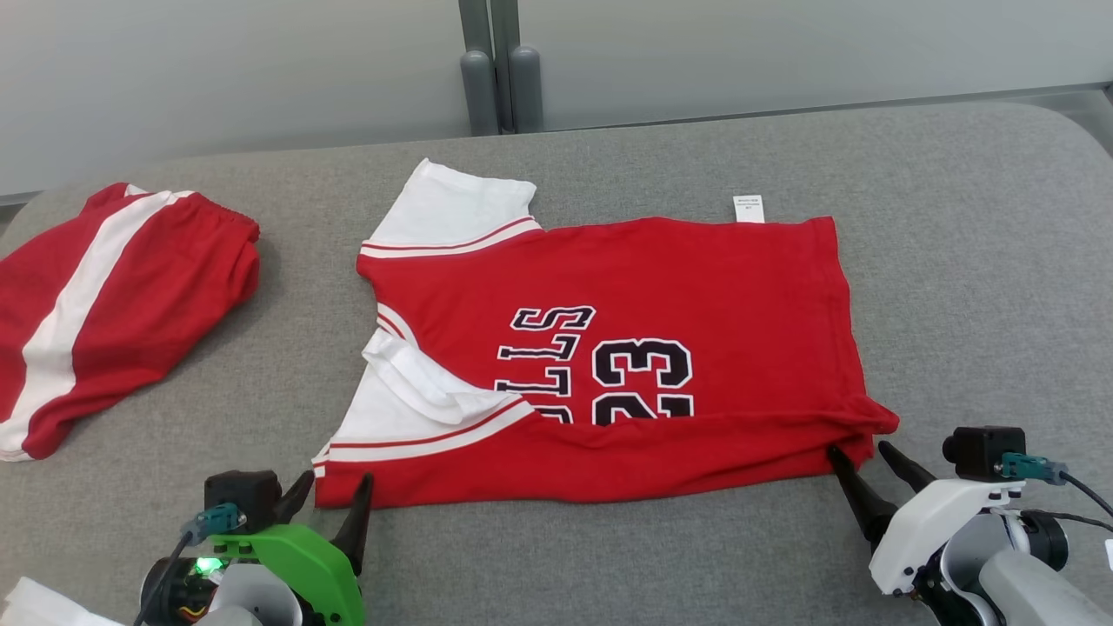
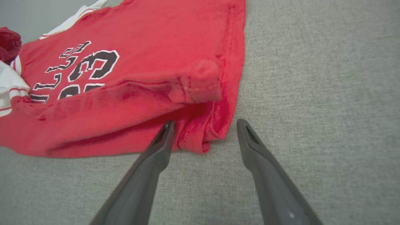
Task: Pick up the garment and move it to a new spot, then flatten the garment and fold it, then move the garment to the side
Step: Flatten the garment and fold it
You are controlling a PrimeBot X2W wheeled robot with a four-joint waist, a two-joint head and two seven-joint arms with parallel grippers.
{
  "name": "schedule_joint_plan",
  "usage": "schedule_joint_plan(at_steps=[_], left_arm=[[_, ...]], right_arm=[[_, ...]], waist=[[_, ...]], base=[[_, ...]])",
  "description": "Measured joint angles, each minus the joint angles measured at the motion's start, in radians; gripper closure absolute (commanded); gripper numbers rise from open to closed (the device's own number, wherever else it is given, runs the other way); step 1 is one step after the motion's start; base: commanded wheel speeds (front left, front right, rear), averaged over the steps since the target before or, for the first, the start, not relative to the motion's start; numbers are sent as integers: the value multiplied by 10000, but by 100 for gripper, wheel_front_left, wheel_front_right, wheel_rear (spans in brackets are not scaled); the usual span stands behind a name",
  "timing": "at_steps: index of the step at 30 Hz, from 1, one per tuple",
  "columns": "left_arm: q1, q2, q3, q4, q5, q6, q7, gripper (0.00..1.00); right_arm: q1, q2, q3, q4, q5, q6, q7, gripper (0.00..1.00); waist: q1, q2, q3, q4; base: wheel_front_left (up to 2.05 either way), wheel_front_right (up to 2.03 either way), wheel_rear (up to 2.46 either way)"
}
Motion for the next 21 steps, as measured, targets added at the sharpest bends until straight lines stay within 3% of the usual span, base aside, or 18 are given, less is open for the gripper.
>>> schedule_joint_plan(at_steps=[6,7,8,9,10,11,21], left_arm=[[-528,-368,-44,1526,-186,-303,307,0],[-572,-408,-25,1705,-245,-387,305,0],[-596,-443,8,1839,-384,-466,309,0],[-617,-470,10,2021,-533,-616,382,38],[-635,-499,8,2115,-550,-681,410,83],[-664,-537,6,2232,-579,-723,414,100],[-349,-349,115,2079,-767,-940,123,100]], right_arm=[[-332,-25,711,464,476,0,-138,0],[-371,-38,811,508,541,0,-169,12],[-394,-48,901,545,616,0,-182,36],[-423,-50,1026,579,717,0,-228,55],[-441,-58,1101,608,779,0,-253,69],[-473,-77,1200,637,851,0,-274,100],[-422,-1001,1712,209,1705,6,-531,100]], waist=[[0,0,144,-65],[0,0,141,-83],[0,0,135,-97],[0,0,124,-115],[0,0,113,-122],[0,0,96,-131],[0,0,-183,-92]], base=[[0,0,0],[0,0,0],[0,0,0],[0,0,0],[0,0,0],[0,0,0],[0,0,0]])
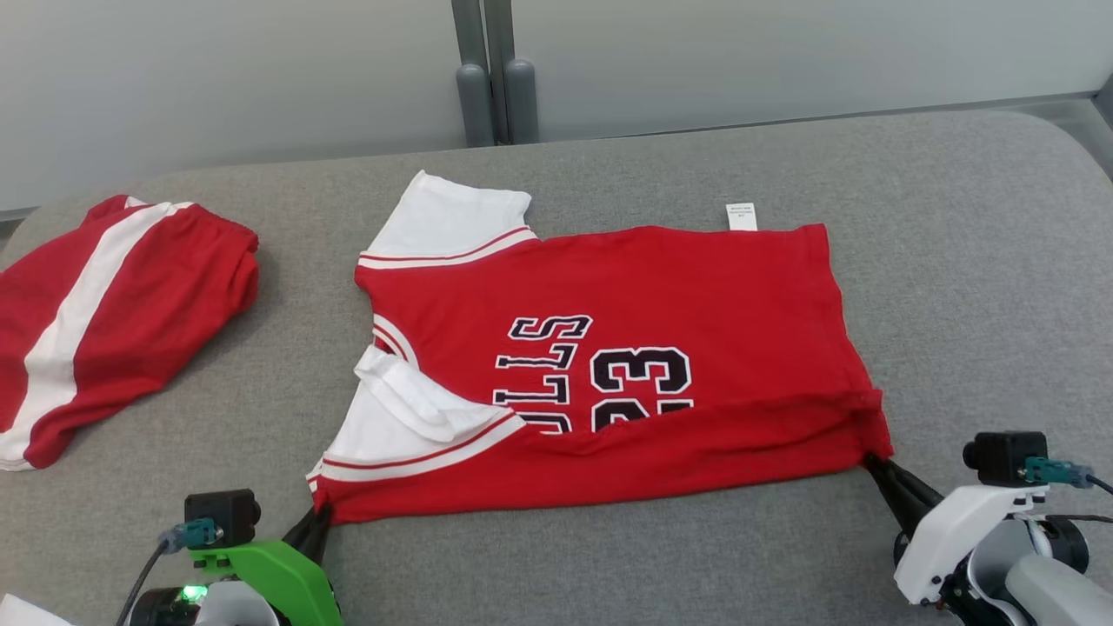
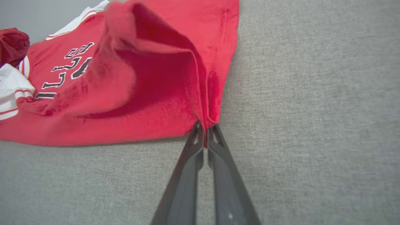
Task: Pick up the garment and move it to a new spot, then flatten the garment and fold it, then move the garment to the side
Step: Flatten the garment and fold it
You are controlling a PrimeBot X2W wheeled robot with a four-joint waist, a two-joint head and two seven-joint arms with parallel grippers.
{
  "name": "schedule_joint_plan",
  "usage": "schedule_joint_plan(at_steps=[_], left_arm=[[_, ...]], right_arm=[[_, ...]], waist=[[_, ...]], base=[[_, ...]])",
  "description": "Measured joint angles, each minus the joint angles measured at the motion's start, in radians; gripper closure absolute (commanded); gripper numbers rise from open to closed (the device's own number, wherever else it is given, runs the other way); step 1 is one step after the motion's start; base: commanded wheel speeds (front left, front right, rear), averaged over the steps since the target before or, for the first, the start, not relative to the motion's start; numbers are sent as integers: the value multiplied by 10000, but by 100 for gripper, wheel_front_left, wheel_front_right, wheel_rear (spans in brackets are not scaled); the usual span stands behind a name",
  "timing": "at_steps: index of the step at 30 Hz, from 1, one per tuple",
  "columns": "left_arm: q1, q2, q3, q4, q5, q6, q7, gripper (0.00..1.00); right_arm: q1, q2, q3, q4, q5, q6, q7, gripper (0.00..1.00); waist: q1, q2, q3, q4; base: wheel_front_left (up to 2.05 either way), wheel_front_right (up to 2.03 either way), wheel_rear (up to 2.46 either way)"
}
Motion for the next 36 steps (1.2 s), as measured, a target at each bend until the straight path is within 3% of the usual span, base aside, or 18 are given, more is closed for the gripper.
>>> schedule_joint_plan(at_steps=[8,21,22,23,24,25,30,36], left_arm=[[1012,589,-61,-1542,-104,451,408,100],[2455,1342,-194,-3954,-374,1450,1335,100],[2500,1384,-211,-4040,-374,1498,1394,100],[2529,1409,-215,-4117,-391,1524,1457,95],[2572,1438,-203,-4263,-451,1592,1494,40],[2603,1459,-198,-4362,-468,1639,1561,0],[2680,1864,-242,-4763,-426,1837,1962,0],[2067,2424,92,-6006,-261,2034,2259,0]], right_arm=[[1031,-970,23,-968,940,2,73,100],[2251,-1540,-98,-1726,1720,2,146,100],[2292,-1555,-125,-1728,1762,2,134,93],[2320,-1561,-136,-1728,1778,2,132,53],[2339,-1557,-161,-1724,1785,2,130,0],[2340,-1549,-192,-1732,1789,2,113,0],[2368,-1657,-307,-1891,1824,-2,102,0],[2556,-2347,-995,-2615,2065,-6,-174,0]], waist=[[0,0,-275,104],[0,0,-165,100],[0,0,-170,103],[0,0,-179,103],[0,0,-196,101],[0,0,-215,95],[0,0,-359,70],[0,0,-375,16]], base=[[0,0,0],[0,0,0],[0,0,0],[0,0,0],[0,0,0],[0,0,0],[0,0,0],[0,0,0]])
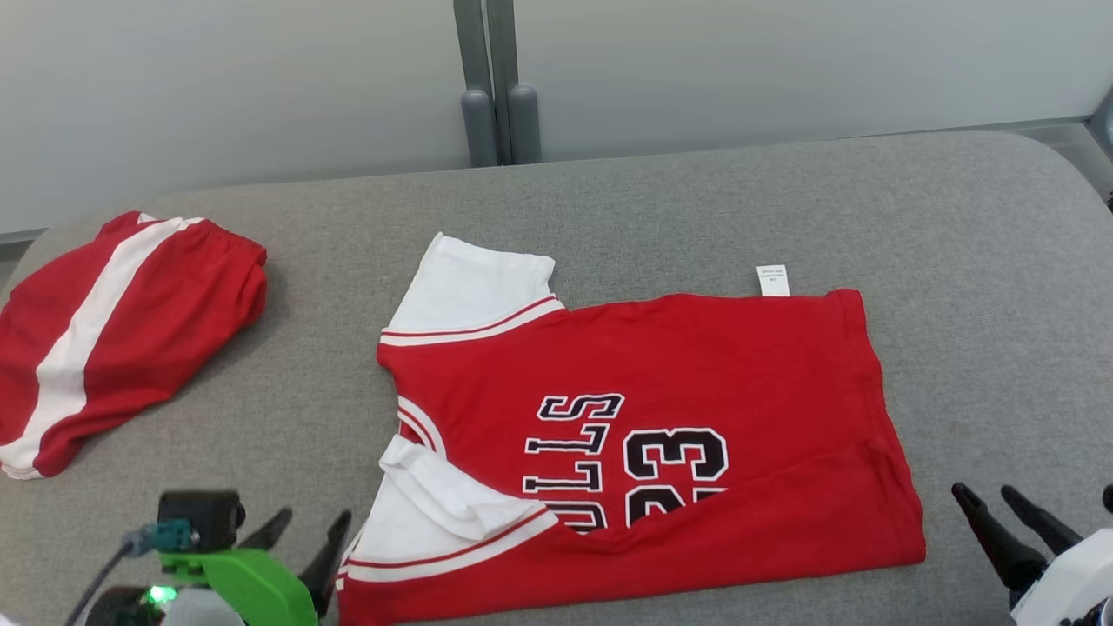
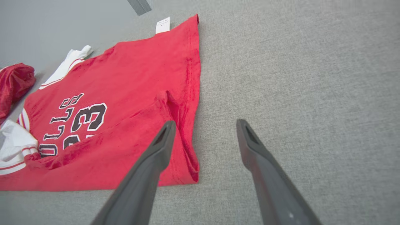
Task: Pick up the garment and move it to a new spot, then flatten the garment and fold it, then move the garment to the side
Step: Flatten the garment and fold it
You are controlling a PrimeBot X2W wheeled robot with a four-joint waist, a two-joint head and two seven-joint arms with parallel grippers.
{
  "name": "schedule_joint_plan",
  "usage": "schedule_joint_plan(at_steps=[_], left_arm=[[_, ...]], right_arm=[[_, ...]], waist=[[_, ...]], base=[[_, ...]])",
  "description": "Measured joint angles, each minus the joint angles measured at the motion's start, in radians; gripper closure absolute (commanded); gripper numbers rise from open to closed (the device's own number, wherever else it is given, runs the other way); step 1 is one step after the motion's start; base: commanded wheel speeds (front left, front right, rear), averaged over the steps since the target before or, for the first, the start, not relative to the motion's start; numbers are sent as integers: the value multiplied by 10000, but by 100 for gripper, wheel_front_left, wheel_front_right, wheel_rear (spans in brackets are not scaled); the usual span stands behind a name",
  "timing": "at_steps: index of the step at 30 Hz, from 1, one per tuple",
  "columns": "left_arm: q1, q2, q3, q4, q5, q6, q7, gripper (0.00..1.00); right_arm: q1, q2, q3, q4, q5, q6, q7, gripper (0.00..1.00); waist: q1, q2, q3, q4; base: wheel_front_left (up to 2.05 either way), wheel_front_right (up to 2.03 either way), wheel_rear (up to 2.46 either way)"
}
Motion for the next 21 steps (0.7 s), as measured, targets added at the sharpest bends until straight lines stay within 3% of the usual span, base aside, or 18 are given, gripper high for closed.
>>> schedule_joint_plan(at_steps=[5,7,11,21], left_arm=[[-1439,244,150,-497,330,-90,623,0],[-2179,142,136,-579,357,-245,926,0],[-3947,-46,27,-54,508,-748,1720,0],[-7775,-1135,-520,2934,360,-2403,3530,0]], right_arm=[[-843,-94,-667,174,-276,-4,244,0],[-1501,167,-897,382,-303,-4,527,0],[-2877,596,-1076,1055,-579,0,1197,0],[-5634,1411,-656,1848,-826,-2,2554,0]], waist=[[0,0,176,-139],[0,0,316,-202],[0,0,763,-307],[0,0,2326,-513]], base=[[0,0,0],[0,0,0],[0,0,0],[0,0,0]])
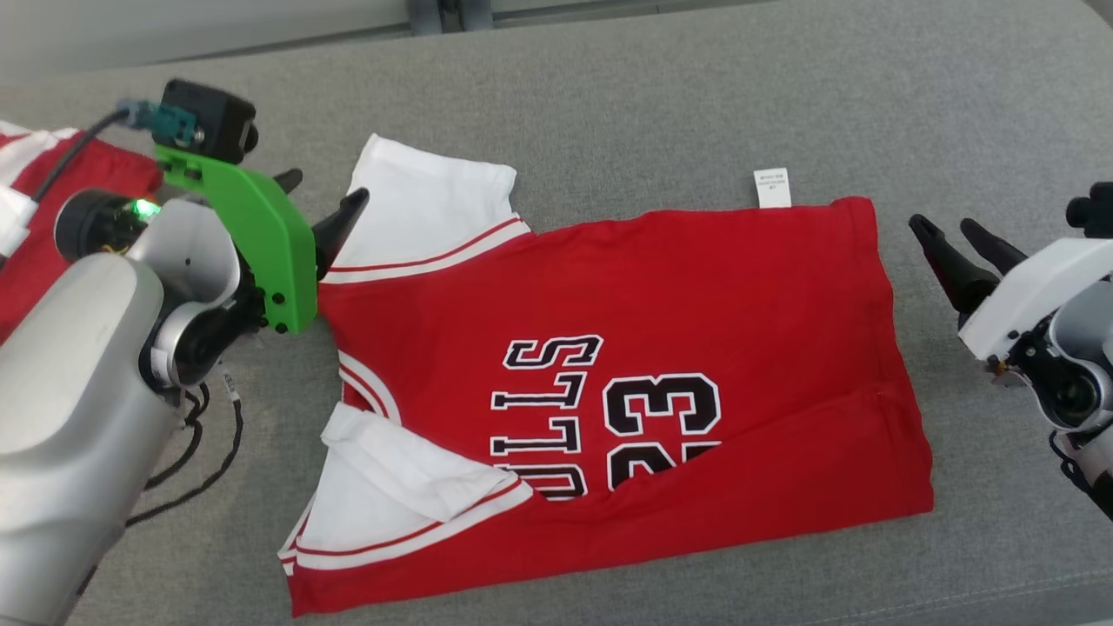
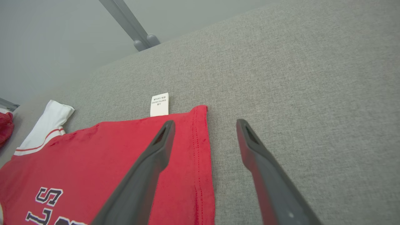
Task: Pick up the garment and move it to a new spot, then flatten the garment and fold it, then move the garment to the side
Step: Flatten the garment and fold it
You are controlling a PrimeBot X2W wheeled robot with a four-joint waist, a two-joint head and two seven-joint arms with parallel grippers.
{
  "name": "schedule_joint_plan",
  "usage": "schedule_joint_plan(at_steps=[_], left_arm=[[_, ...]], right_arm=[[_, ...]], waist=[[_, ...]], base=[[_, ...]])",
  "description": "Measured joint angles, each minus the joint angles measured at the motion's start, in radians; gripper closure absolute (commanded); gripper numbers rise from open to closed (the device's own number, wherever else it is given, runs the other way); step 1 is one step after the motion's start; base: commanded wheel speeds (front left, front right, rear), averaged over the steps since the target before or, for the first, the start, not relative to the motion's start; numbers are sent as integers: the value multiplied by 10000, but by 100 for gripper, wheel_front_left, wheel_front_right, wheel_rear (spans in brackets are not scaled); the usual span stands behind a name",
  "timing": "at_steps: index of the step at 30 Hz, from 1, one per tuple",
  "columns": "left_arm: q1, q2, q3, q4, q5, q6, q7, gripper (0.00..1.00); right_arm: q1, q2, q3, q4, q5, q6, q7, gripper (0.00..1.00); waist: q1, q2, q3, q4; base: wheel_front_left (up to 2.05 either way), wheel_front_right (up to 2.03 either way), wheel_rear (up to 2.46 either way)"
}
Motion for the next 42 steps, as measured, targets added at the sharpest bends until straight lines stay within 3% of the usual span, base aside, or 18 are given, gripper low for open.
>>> schedule_joint_plan(at_steps=[9,29,30,31,32,33,34,42], left_arm=[[-2069,-510,-623,2288,322,-777,621,0],[-4086,-690,-1354,5415,761,-1007,104,0],[-4137,-709,-1365,5528,723,-1014,75,16],[-4149,-736,-1377,5595,639,-1016,90,47],[-4153,-777,-1434,5628,581,-1014,148,69],[-4166,-815,-1511,5636,556,-1014,161,100],[-4176,-840,-1576,5645,514,-1014,163,100],[-4105,-857,-1918,5701,54,-1032,-514,100]], right_arm=[[-1736,401,974,537,-84,0,794,0],[-3230,825,2535,777,487,2,428,0],[-3266,836,2604,805,539,2,374,0],[-3282,836,2660,836,566,2,357,3],[-3296,830,2727,869,619,2,307,53],[-3322,823,2801,884,650,2,288,70],[-3343,805,2849,894,658,0,215,100],[-3378,742,2909,1258,941,2,-1108,100]], waist=[[1,0,1326,-323],[1,0,2655,-1347],[1,0,2670,-1369],[1,0,2672,-1375],[1,0,2664,-1369],[1,0,2643,-1355],[1,0,2618,-1339],[1,0,2153,-1163]], base=[[0,0,0],[0,0,0],[0,0,0],[0,0,0],[0,0,0],[0,0,0],[0,0,0],[0,0,0]])
